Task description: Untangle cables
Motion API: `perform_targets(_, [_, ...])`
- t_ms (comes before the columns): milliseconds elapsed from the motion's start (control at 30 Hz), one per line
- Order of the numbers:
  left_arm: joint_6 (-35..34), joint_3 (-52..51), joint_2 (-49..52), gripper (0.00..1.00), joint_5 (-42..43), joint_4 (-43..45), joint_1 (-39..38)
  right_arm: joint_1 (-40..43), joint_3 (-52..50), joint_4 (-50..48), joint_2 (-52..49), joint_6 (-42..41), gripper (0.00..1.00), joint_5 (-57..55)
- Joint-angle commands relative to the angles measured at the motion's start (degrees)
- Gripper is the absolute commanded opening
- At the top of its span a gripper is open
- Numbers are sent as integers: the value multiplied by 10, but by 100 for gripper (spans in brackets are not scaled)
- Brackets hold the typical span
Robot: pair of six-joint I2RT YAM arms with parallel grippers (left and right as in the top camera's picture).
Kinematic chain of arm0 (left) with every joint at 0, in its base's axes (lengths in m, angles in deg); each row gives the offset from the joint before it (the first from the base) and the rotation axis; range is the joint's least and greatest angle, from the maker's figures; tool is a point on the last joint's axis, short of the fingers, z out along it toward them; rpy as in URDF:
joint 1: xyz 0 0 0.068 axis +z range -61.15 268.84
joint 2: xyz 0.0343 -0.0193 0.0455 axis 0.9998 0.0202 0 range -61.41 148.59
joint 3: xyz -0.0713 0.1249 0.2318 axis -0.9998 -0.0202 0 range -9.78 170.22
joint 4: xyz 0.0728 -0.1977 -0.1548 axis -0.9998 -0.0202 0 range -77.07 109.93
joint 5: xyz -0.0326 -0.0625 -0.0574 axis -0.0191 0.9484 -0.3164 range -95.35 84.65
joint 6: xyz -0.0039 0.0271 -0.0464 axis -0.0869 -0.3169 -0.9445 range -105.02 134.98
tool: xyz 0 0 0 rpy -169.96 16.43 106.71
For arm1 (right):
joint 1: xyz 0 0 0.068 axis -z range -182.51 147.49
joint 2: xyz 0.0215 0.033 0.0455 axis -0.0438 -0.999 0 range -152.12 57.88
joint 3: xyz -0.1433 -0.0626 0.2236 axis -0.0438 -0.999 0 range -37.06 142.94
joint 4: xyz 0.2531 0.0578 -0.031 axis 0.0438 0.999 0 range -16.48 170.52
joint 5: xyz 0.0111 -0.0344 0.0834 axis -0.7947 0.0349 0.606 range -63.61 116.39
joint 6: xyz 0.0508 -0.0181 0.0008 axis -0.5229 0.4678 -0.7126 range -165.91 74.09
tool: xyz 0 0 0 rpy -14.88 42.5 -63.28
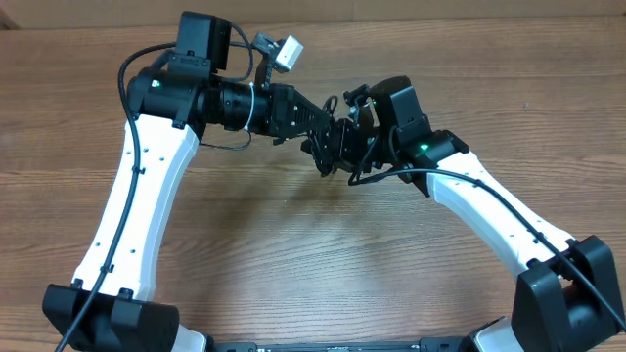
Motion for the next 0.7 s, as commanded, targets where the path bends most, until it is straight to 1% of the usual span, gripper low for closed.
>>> perform_targets(0, [-34,1,-4,4,-68,2,15,28,16,1,45,13,41,46])
perform_targets(33, [-46,1,-4,4,-96,1,14,35,16,11,56,21,45,53])
perform_targets(67, [-64,1,-4,4,-122,1,14,43,16,31,66,40,51,54])
perform_targets(100, [-82,1,-4,4,-140,1,15,46,16,42,70,50,52,54])
perform_targets(133, [-108,1,-4,4,-162,2,14,54,16,63,75,82,52,55])
perform_targets(167, [-146,1,-4,4,-184,1,14,63,16,79,78,130,53,60])
perform_targets(200, [-170,1,-4,4,-194,1,15,66,16,83,78,163,59,70])
perform_targets(233, [-201,1,-4,4,-203,2,15,67,16,87,77,208,62,87])
perform_targets(267, [-235,1,-4,4,-206,2,15,67,14,87,76,245,66,101])
perform_targets(300, [-269,1,-4,4,-205,2,15,66,14,91,76,304,69,125])
perform_targets(367, [-322,1,-4,4,-203,1,15,58,14,99,75,364,75,147])
perform_targets(400, [-349,1,-4,4,-194,0,15,52,14,102,75,382,77,148])
perform_targets(500, [-420,1,-4,4,-151,0,14,26,14,103,74,419,79,149])
perform_targets(600, [-436,1,-4,4,-129,-1,14,6,14,94,74,422,79,151])
perform_targets(667, [-436,1,-4,4,-124,-1,14,-1,14,85,74,421,75,151])
